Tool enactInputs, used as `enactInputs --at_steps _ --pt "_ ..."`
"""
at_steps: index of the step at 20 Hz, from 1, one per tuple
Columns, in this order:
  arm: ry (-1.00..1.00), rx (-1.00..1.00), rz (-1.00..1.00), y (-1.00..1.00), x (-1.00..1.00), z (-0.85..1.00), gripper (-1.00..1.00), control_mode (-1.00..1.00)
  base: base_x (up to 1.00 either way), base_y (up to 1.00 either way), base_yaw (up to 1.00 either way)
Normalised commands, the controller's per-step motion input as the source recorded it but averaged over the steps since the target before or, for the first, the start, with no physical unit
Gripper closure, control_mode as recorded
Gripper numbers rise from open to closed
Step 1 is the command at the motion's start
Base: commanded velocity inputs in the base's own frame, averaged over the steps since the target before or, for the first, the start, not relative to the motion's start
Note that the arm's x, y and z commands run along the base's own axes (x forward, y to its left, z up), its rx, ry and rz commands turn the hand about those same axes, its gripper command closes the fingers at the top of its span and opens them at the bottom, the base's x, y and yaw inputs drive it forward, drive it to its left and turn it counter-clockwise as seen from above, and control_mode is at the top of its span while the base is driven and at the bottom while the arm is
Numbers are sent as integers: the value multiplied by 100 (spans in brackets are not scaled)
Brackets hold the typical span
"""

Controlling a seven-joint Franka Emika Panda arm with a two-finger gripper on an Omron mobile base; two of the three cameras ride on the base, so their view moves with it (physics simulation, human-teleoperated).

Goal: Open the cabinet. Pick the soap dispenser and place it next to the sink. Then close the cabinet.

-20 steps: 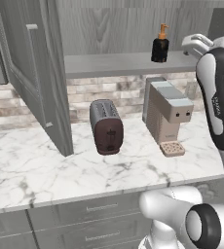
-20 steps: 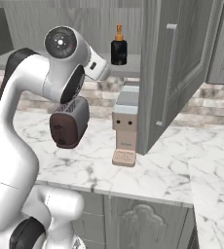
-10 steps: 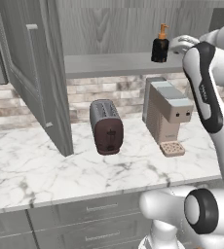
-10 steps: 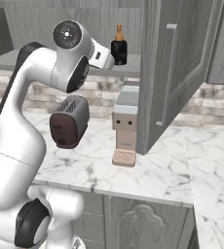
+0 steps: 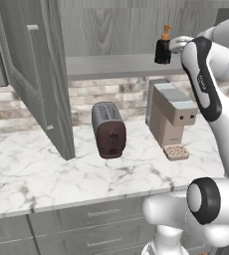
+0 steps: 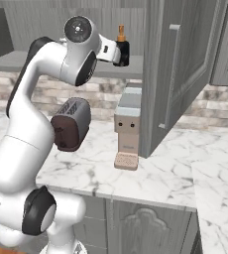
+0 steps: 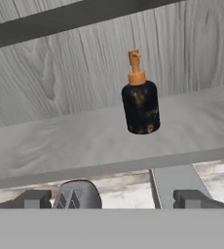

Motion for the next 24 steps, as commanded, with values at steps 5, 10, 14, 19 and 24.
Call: enactInputs --at_steps 5,10,14,19,24 --pt "-2 -10 0 -2 25 5 -100 -100 0 0 0" --pt "0 -9 0 0 20 8 -100 -100 0 0 0" --pt "-1 -2 0 0 20 1 -100 -100 0 0 0" --pt "0 0 0 -7 24 0 -100 -100 0 0 0" --pt "0 0 0 -12 29 5 -100 -100 0 0 0"
